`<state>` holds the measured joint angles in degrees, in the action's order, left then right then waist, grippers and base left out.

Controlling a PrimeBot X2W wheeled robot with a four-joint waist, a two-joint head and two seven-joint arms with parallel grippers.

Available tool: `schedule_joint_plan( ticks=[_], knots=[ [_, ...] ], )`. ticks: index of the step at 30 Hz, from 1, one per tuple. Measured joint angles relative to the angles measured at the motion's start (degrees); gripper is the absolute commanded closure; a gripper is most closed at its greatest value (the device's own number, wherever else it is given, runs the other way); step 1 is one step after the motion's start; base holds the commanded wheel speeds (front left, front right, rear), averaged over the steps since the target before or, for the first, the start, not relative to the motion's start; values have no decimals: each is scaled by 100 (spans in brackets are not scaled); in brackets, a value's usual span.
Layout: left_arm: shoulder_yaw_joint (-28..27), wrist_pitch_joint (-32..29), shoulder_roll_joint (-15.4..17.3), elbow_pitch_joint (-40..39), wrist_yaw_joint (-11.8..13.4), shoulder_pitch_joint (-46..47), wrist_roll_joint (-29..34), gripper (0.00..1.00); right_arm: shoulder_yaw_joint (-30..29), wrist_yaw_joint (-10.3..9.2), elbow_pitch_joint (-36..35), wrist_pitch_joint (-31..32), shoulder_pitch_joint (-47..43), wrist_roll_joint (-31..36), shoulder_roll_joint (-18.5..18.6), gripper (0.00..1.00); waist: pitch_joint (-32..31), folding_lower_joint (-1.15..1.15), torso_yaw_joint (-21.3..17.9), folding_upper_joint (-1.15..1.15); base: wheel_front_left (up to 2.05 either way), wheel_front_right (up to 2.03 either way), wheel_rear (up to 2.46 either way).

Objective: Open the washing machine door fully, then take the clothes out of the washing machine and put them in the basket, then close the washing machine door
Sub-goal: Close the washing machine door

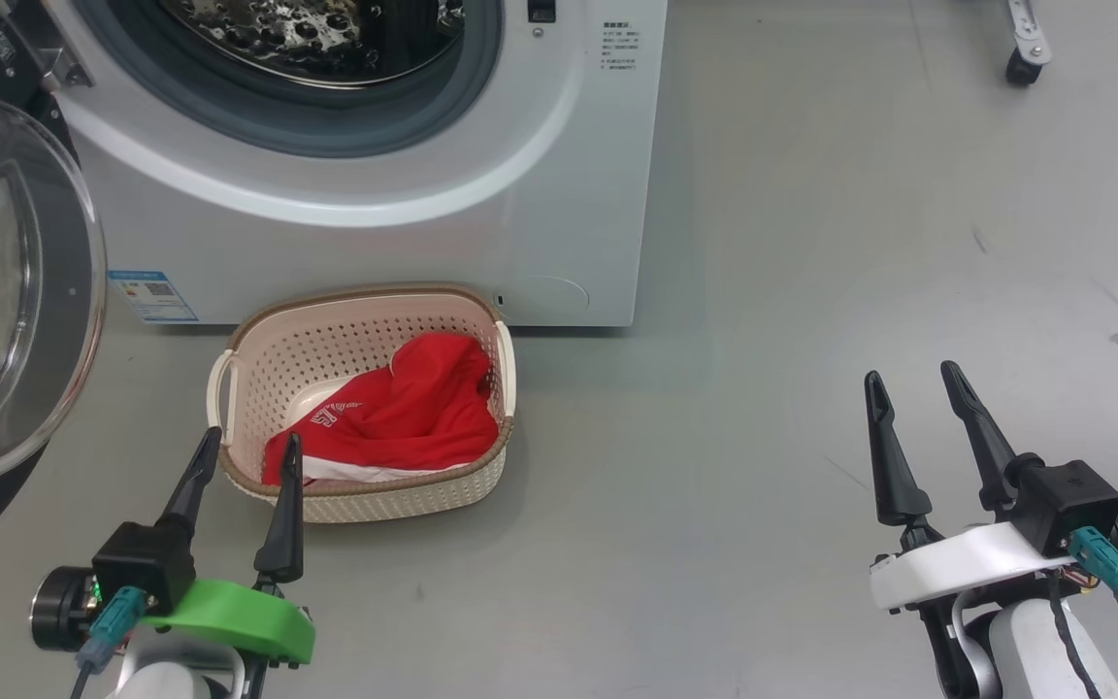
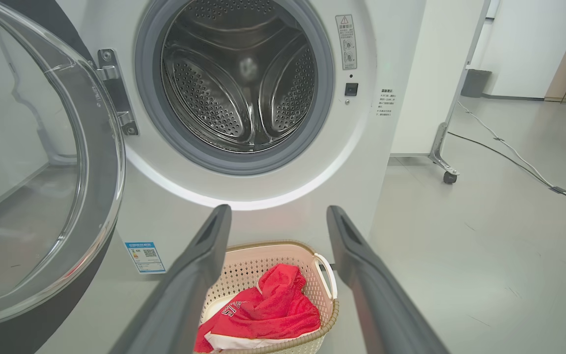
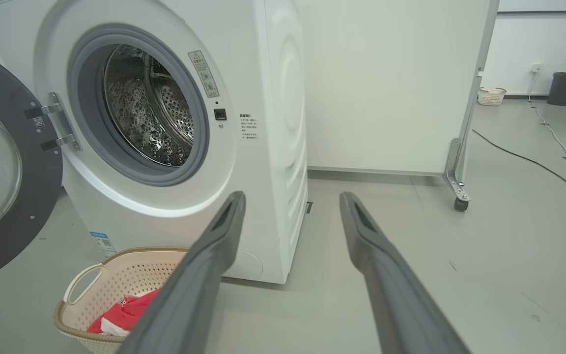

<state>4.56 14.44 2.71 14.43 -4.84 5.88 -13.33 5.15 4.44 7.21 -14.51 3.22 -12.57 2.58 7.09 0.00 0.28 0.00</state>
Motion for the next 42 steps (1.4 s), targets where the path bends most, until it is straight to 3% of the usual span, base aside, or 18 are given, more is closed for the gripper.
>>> schedule_joint_plan(
  ticks=[9, 21, 33, 42],
  knots=[
    [47, 0, -5, -1, 1, 12, 0, 0, 14, 2, -26, 0, 0, 10, 1, 0, 116, 0, 406, 0, 0, 0, 0],
    [49, 0, -25, -19, 109, 98, 24, 0, 93, 56, -22, 0, 77, 67, 8, 0, 205, 0, 1335, 0, 0, 0, 0],
    [93, 0, -34, -70, 207, 112, 142, 0, 188, 103, 82, 0, 86, 67, 8, 0, 67, 0, 2174, 0, 0, 0, 0],
    [91, 0, -35, -98, 256, 80, 143, 0, 458, 155, 91, 0, 82, 63, 9, 0, -117, 0, 2595, 0, 0, 0, 0]
  ],
)
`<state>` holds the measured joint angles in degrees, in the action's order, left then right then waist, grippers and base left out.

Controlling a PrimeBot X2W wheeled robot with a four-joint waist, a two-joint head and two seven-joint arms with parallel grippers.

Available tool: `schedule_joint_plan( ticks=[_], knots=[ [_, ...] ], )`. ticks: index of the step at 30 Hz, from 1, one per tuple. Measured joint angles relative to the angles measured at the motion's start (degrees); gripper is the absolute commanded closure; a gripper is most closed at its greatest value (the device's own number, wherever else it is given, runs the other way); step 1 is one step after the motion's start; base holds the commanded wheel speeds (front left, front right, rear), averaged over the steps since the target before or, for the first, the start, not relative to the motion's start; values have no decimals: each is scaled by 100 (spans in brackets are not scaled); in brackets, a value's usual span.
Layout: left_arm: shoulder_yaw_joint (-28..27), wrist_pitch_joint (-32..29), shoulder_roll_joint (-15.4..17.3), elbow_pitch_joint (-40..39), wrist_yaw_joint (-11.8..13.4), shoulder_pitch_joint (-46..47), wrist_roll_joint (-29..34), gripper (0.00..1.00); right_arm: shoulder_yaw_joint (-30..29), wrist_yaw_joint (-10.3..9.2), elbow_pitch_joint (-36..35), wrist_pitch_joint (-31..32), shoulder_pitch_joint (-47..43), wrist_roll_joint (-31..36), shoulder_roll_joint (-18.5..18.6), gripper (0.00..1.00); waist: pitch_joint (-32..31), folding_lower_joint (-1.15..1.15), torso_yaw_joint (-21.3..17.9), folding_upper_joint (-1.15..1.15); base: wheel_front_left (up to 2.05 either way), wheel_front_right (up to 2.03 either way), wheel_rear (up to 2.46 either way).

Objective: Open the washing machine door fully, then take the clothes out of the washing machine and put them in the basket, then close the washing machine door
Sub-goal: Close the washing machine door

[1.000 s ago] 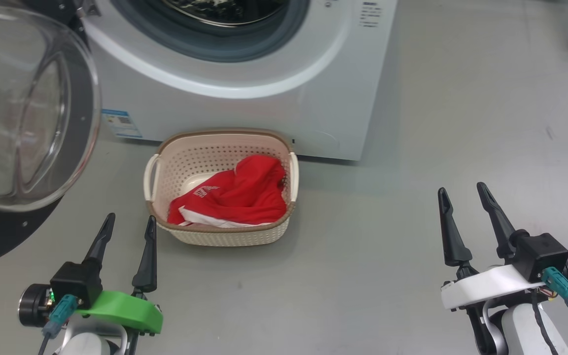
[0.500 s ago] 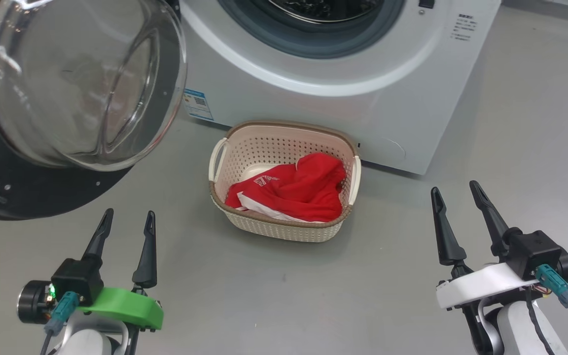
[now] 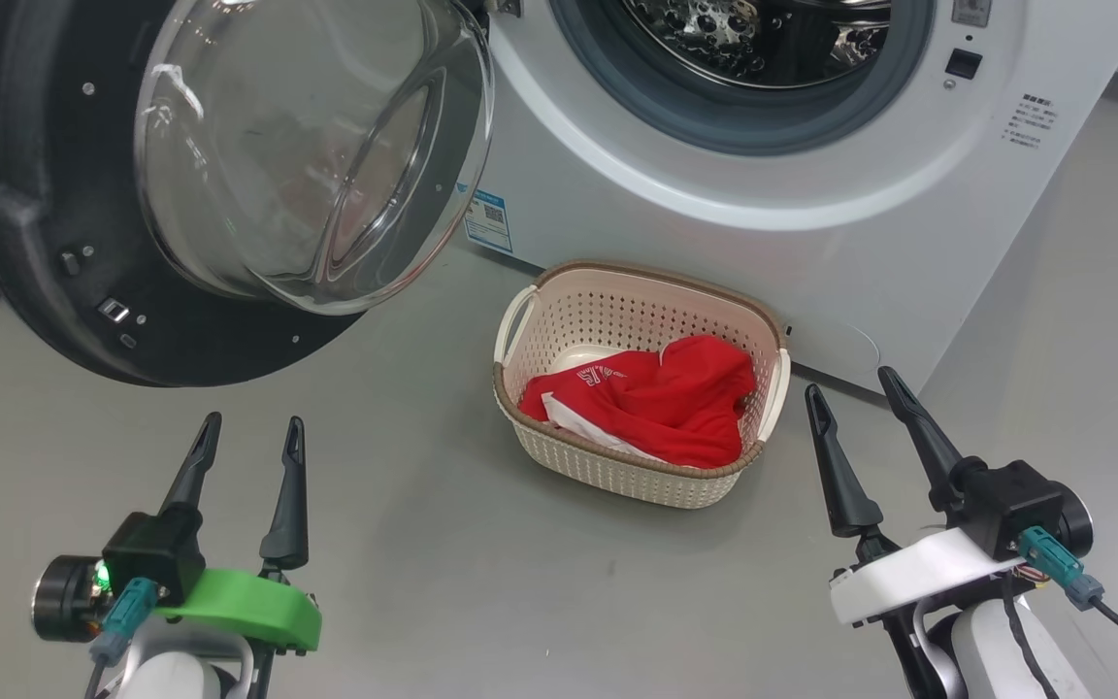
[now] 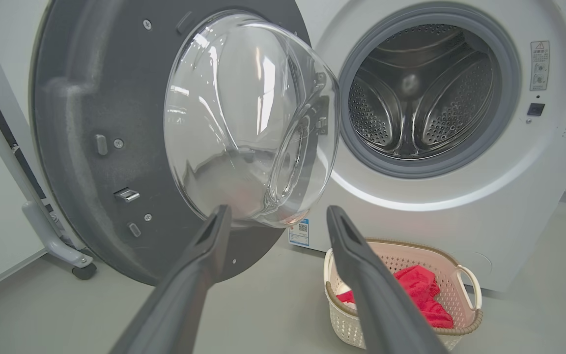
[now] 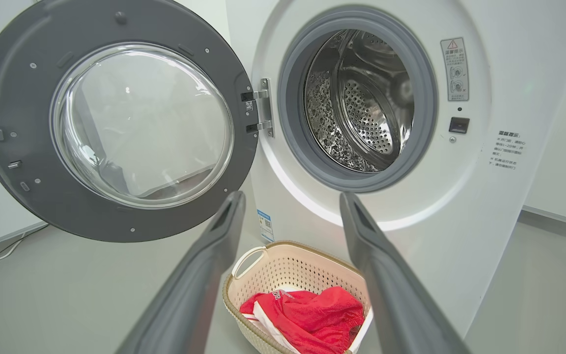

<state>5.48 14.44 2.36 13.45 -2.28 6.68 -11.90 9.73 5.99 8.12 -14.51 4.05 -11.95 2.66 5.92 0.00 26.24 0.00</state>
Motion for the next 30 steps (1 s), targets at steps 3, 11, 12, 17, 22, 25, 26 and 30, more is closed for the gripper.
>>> schedule_joint_plan(
  ticks=[3, 11, 12, 17, 22, 25, 26, 30],
  knots=[
    [-31, 0, -1, -27, 19, -41, -1, 0, 48, 1, 7, 0, 1, -4, 2, 0, -62, 0, 82, 0, 0, 0, 0],
    [-87, 0, -2, -68, 55, -113, -11, 0, 144, 44, 57, 0, -2, -5, 2, 0, -145, 0, 153, 0, 0, 0, 0],
    [-89, 0, -2, -79, 55, -113, -11, 0, 149, 44, 62, 0, -3, -5, 2, 0, -150, 0, 156, 0, 0, 0, 0],
    [-88, 0, -2, -119, 55, -116, -11, 0, 167, 45, 68, 0, -4, -7, 2, 0, -161, 0, 159, 0, 0, 0, 0],
    [-88, 0, -2, -142, 55, -147, -11, 0, 167, 46, 75, 0, -4, -7, 2, 0, -161, 0, 155, 0, 0, 0, 0],
    [-88, 0, -2, -153, 55, -177, -11, 0, 164, 46, 81, 0, -4, -11, 2, 0, -158, 0, 152, 0, 0, 0, 0],
    [-88, 0, -2, -157, 55, -186, -11, 0, 163, 46, 81, 0, -4, -12, 2, 0, -157, 0, 152, 0, 0, 0, 0],
    [-94, 0, -2, -164, 55, -211, -11, 0, 153, 46, 82, 0, -4, -13, 2, 0, -154, 0, 149, 0, 0, 0, 0]
  ],
)
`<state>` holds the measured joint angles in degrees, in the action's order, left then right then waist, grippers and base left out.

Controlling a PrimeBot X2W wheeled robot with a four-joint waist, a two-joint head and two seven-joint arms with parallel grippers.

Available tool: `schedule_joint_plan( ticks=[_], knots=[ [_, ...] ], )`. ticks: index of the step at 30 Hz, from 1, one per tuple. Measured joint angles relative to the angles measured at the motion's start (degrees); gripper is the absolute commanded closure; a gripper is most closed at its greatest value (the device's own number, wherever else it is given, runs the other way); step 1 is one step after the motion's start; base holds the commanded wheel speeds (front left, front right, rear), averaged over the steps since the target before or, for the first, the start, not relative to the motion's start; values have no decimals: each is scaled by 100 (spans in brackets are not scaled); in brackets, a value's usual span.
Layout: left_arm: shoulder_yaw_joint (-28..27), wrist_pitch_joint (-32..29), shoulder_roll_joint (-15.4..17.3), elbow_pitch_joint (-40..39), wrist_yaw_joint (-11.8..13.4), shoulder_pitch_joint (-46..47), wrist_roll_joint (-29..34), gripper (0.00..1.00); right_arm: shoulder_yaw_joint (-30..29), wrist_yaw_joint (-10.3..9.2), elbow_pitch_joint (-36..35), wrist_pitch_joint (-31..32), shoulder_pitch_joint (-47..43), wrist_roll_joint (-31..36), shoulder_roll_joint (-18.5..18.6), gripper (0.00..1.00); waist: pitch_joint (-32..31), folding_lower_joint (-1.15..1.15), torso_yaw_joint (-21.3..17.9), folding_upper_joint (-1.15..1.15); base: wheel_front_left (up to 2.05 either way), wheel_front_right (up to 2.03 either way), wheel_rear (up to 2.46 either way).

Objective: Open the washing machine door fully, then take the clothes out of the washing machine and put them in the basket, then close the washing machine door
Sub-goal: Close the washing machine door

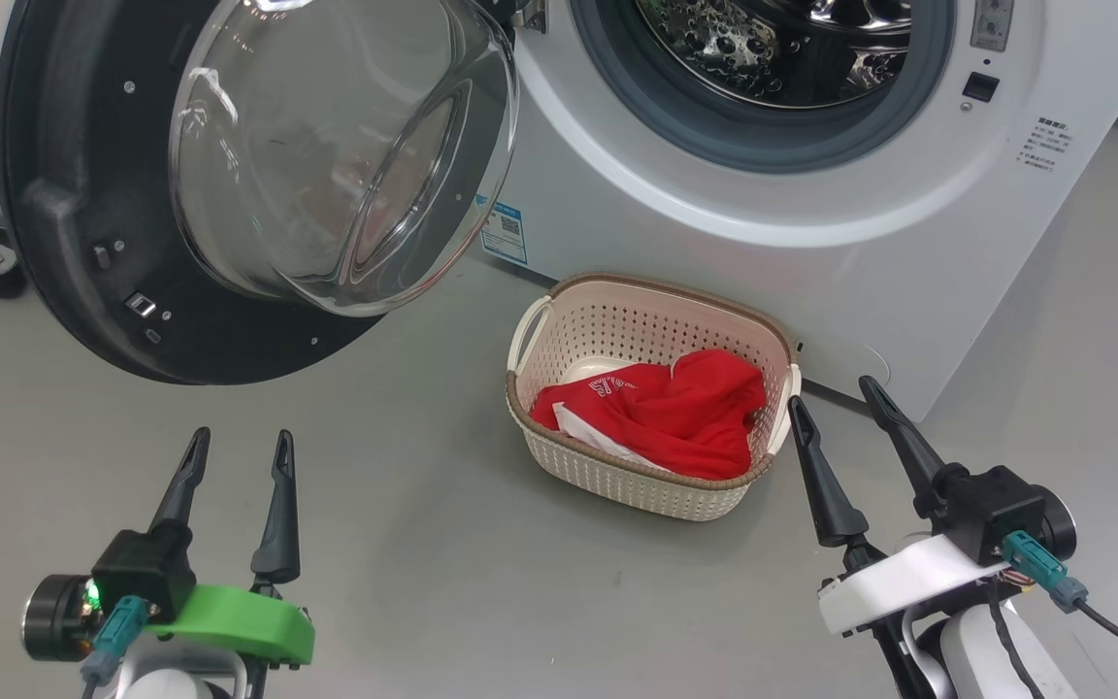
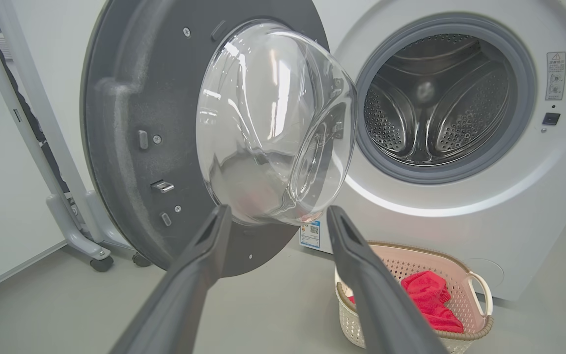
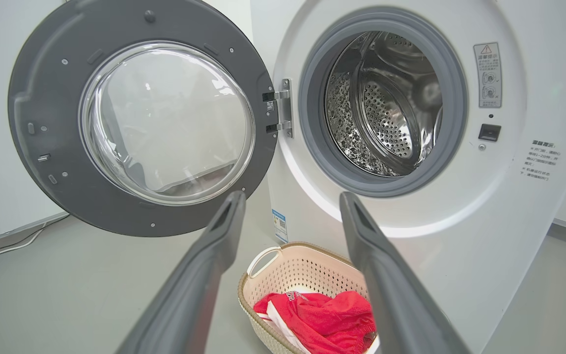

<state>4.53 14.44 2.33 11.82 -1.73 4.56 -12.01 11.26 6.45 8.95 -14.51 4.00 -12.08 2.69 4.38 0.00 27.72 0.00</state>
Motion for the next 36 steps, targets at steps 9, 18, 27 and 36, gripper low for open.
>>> schedule_joint_plan(
  ticks=[9, 18, 27, 36],
  knots=[
    [-25, 0, 0, -25, 1, -15, 0, 0, -15, 2, -3, 0, 0, -1, 0, 0, 11, 0, -10, 0, 0, 0, 0],
    [-29, 0, 0, -34, 15, -15, 3, 0, -35, 2, -12, 0, 1, -97, -1, 0, 26, 0, -27, 0, 0, 0, 0],
    [-31, 0, 0, -42, 16, -15, 11, 0, -46, 2, -12, 0, 1, -98, -1, 0, 11, 0, -39, 0, 0, 0, 0],
    [-35, 0, 0, -45, 16, -15, 12, 0, -51, 3, -12, 0, 1, -98, -1, 0, 2, 0, -40, 0, 0, 0, 0]
  ],
)
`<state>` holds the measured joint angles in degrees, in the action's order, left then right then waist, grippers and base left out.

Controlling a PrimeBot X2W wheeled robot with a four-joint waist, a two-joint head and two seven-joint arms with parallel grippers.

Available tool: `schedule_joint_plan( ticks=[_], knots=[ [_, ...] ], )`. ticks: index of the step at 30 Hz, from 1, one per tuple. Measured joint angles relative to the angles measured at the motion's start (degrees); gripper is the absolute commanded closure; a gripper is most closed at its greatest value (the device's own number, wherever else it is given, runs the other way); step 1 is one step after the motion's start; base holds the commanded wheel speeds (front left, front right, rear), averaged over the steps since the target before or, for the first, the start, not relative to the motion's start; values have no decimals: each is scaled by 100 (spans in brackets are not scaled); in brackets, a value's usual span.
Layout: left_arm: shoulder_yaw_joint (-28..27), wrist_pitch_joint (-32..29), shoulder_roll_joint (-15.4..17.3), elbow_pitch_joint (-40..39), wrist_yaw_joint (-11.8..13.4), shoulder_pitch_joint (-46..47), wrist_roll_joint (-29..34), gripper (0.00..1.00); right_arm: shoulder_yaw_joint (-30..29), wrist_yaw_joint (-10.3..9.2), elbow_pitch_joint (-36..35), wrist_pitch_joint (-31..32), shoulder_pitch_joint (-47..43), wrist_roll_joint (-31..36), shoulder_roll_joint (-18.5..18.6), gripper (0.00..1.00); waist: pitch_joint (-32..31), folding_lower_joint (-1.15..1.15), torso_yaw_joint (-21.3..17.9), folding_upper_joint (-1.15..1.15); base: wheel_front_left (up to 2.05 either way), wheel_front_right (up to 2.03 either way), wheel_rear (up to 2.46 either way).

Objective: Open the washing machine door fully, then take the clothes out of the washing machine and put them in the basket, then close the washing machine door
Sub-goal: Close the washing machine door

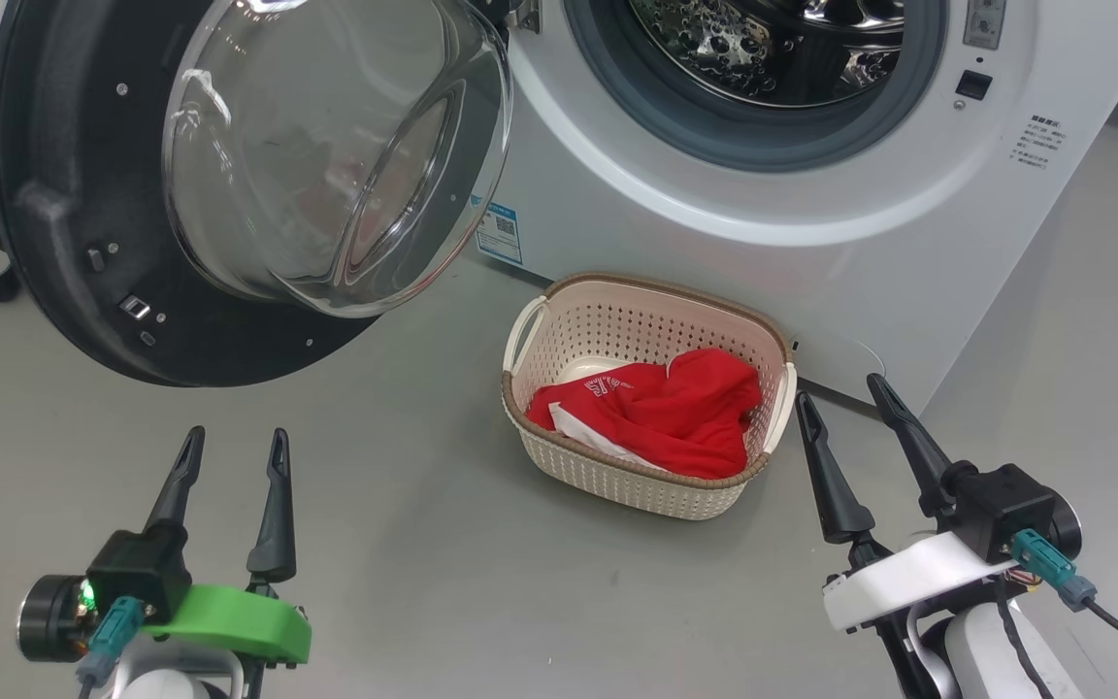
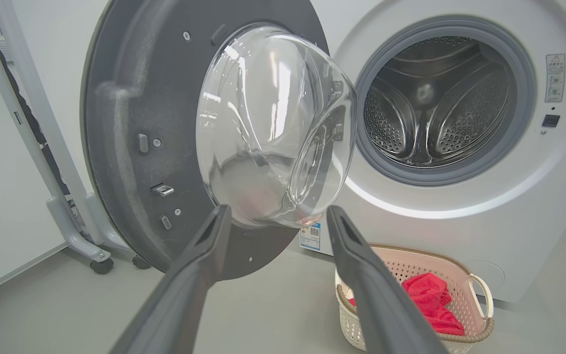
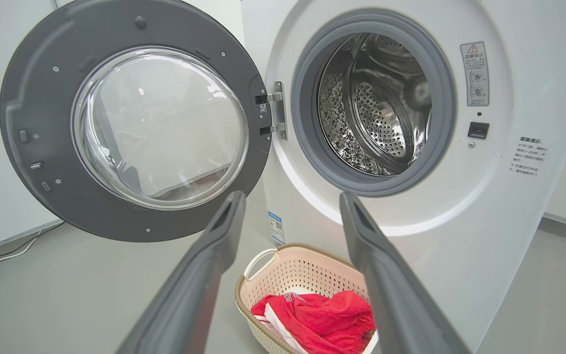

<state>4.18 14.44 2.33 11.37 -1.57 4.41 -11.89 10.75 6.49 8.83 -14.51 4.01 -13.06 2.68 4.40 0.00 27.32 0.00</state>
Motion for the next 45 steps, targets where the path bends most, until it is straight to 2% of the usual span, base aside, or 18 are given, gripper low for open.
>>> schedule_joint_plan(
  ticks=[14, 16, 17, 28, 34, 36, 40, 45],
  knots=[
    [-35, 0, 0, -9, 0, -1, 15, 0, 1, 0, 0, 0, 0, 0, 0, 0, 7, 0, -27, 0, 0, 0, 0],
    [-35, 0, 0, -8, 0, -2, 33, 83, 1, 0, 0, 0, 0, 0, 0, 0, 9, 0, -34, 0, 0, 0, 0],
    [-35, 0, 0, -7, 0, -2, 33, 100, 2, 0, -1, 0, 0, 0, 0, 0, 12, 0, -37, 0, 0, 0, 0],
    [-216, 0, 0, -135, 60, -66, 41, 100, 133, -1, -86, 0, 10, 49, 0, 0, 261, 0, -128, 0, 0, 0, 0],
    [-480, 0, 24, -605, 76, -47, 22, 100, 115, -7, -136, 1, 38, 159, 100, 0, 550, 0, -215, 0, 0, 0, 0],
    [-559, 0, 131, -820, 76, 11, 45, 100, 120, -7, -155, 1, 83, 213, 136, 0, 662, 0, -246, 0, 0, 0, 0],
    [-803, 1, 545, -1162, 76, 301, 104, 100, 133, -5, -232, 25, 236, 270, 219, 0, 895, 0, -315, 0, 0, 0, 0],
    [-1432, 1, 1051, -1432, 76, 684, 76, 100, 149, -5, -318, 80, 399, 315, 344, 0, 1191, 0, -416, 0, 0, 0, 0]
  ],
)
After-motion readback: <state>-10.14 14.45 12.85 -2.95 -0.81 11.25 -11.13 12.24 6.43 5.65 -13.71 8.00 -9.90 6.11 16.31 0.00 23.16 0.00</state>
